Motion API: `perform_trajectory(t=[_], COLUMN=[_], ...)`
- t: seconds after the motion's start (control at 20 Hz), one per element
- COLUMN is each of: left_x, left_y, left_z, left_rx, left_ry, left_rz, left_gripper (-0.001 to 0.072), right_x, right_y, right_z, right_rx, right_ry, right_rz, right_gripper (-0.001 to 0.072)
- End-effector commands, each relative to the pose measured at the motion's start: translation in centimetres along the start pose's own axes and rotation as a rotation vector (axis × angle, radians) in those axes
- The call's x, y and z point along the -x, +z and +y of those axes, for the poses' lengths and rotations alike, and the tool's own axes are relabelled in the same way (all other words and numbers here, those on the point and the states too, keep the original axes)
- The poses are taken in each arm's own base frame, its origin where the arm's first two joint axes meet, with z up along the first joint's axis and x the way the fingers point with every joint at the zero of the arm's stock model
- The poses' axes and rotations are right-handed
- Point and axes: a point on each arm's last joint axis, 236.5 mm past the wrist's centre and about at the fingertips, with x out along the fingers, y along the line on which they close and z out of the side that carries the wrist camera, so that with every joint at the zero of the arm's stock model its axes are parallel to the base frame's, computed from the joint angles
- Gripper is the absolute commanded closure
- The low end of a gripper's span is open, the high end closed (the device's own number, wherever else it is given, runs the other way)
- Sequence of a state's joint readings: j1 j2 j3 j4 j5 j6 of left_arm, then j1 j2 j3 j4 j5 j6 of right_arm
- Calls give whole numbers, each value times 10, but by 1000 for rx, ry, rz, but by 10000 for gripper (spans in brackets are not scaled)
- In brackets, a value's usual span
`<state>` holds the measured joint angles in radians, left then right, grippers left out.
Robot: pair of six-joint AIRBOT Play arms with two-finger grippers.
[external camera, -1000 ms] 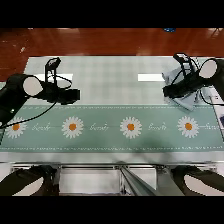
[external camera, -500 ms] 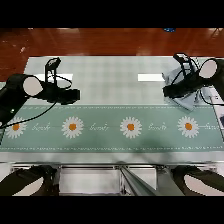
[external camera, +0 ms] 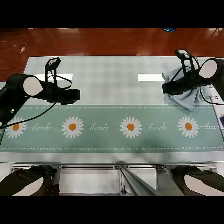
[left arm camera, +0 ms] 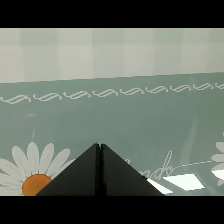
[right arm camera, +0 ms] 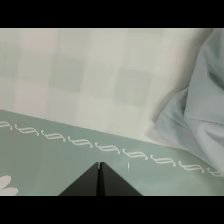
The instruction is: Fold the shirts.
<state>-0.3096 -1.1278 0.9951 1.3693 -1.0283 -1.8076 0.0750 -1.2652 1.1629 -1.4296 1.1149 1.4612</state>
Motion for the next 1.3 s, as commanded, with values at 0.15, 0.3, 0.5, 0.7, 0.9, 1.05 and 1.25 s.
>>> perform_trajectory(t=[0.15, 0.3, 0.5, 0.7, 0.9, 1.05, 1.25], left_x=[4, 16, 21, 20, 18, 16, 15], left_y=[40, 65, 58, 50, 48, 46, 51], left_z=[19, 46, 75, 78, 68, 59, 51], left_rx=[-129, -178, -81, -67, -39, -13, -1], left_ry=[91, 191, 232, 234, 191, 149, 116], left_rz=[-166, -241, -192, -160, -153, -150, -170], left_gripper=[302, 198, 199, 200, 200, 200, 199], right_x=[5, 15, 38, -3, -49, -75, -107], right_y=[50, 84, 113, 62, 15, 5, -10], right_z=[7, -5, -89, -173, -221, -229, -224], right_rx=[-36, -37, -197, -393, -512, -533, -567], right_ry=[32, -9, -183, -265, -292, -286, -251], right_rz=[-211, -363, -535, -332, -183, -150, -84], right_gripper=[424, 293, 293, 294, 294, 294, 300])
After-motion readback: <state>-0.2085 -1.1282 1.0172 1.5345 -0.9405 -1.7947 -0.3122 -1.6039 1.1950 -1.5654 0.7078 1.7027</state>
